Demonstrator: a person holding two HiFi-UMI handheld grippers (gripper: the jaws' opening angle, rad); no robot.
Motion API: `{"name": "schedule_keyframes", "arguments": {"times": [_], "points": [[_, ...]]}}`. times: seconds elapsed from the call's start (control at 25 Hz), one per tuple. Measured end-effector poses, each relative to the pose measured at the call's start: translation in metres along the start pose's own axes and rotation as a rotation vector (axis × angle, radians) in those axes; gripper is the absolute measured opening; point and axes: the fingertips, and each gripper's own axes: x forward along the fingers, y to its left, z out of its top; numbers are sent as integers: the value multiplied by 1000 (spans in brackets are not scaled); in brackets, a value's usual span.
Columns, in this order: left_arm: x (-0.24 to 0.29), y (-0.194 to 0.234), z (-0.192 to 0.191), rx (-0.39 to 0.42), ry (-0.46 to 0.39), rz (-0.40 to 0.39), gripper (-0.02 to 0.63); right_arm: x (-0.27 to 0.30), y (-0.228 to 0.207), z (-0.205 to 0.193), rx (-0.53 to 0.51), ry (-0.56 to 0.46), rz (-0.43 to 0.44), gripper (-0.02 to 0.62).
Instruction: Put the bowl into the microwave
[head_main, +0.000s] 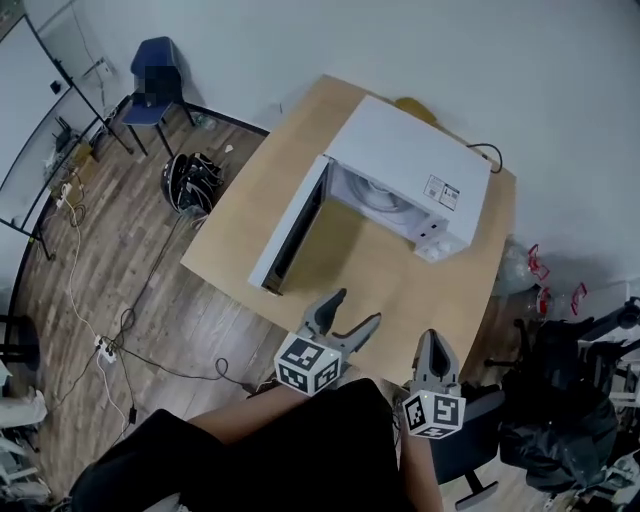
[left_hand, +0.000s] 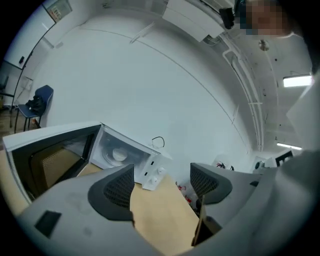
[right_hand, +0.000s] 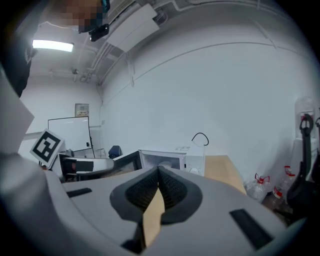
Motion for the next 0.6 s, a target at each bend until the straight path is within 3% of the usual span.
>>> {"name": "schedule_keyframes", "arguments": {"times": [0.12,0.24,0.32,0.48,0.6], "points": [[-19,-31,3,104,-27,-4,323,-20,-3,14,63,-37,3,60],[-42,-63,10,196,-56,7,126,-52,5,37,66,-96,53,60],[-57,-90,13,230,-74,-2,45,-78,12,49,-3,-121,71,60],[-91,-143,4,265,-118,17,12,-132,10,42,-17,-124,51,60],[-103,-174,-14,296,-100,42,12,-166,0,28,-7,-120,24,60]]}}
